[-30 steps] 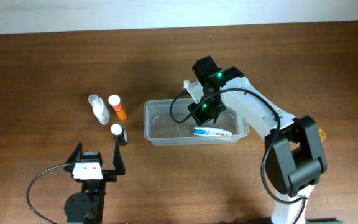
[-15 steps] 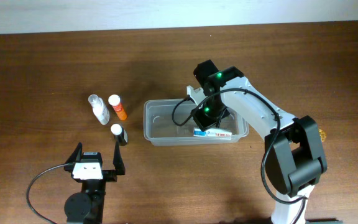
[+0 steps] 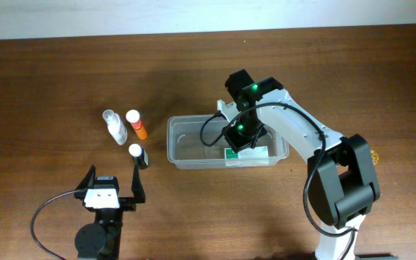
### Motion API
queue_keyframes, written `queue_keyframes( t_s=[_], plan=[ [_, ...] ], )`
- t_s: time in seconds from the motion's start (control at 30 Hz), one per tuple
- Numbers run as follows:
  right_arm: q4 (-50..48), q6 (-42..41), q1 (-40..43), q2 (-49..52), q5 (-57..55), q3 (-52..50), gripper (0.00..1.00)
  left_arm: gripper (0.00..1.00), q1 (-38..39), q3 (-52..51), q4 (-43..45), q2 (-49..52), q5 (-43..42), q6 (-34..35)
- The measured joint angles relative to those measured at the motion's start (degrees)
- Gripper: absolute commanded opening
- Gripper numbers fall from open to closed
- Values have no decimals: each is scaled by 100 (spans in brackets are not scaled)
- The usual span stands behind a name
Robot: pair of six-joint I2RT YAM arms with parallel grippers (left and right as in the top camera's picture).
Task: Pack container
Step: 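Lower the box into the container and open the right gripper, then move the right gripper right toward the gold Tiger Balm jar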
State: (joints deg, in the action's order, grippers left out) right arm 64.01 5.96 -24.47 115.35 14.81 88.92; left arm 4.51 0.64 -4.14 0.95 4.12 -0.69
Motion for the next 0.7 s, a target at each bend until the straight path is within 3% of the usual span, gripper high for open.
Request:
queue_keyframes(
  t_s=[0.7],
  plan=[
    [28,-334,221,0,310,0,4,100,0,0,-2,0,0,0]
  ],
)
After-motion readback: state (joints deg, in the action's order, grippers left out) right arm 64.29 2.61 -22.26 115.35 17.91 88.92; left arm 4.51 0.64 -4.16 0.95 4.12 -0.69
